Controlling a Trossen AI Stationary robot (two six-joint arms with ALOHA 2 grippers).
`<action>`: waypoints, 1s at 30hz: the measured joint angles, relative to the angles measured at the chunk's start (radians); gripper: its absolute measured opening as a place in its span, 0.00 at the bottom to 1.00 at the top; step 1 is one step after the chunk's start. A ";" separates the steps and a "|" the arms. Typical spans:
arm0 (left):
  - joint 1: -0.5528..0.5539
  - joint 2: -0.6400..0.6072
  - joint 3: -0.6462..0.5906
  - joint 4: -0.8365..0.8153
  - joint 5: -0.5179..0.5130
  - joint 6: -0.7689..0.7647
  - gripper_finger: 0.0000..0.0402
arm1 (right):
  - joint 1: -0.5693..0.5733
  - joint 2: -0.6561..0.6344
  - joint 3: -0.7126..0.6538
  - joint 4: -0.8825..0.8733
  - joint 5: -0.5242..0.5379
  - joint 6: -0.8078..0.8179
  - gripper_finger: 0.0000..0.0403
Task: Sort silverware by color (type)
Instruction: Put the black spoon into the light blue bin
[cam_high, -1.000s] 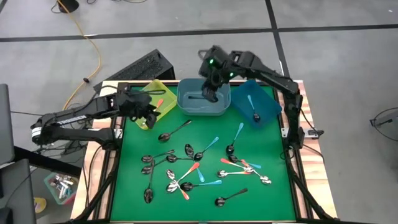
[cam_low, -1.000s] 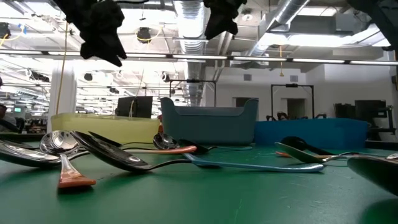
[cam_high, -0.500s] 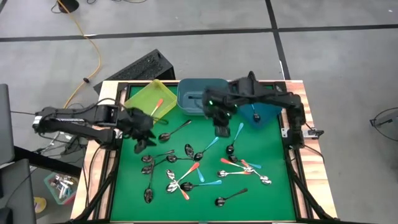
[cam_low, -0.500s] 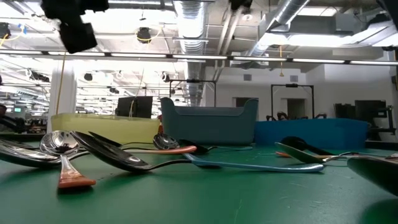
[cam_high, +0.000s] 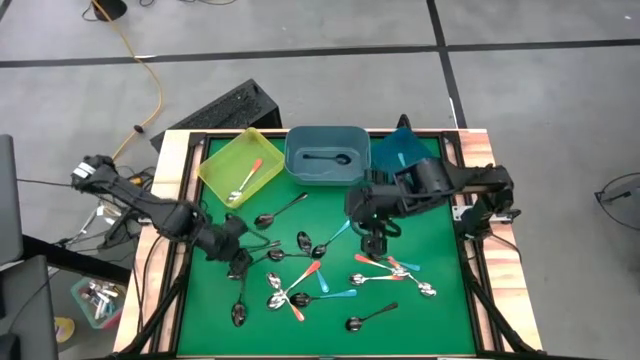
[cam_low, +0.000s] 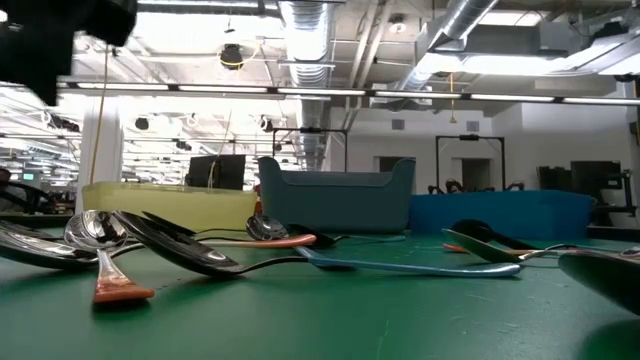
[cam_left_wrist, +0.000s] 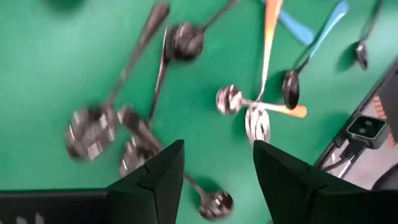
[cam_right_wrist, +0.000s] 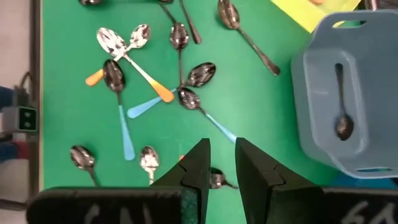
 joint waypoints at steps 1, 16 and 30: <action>-0.030 0.015 0.000 0.000 -0.011 -0.063 0.44 | 0.015 0.000 0.000 -0.001 0.005 0.011 0.22; -0.251 0.340 0.000 0.105 -0.011 -0.564 0.44 | 0.154 0.002 0.000 -0.001 0.110 0.023 0.22; -0.251 0.527 0.004 0.156 0.009 -0.583 0.43 | 0.164 0.002 0.000 -0.001 0.110 0.024 0.22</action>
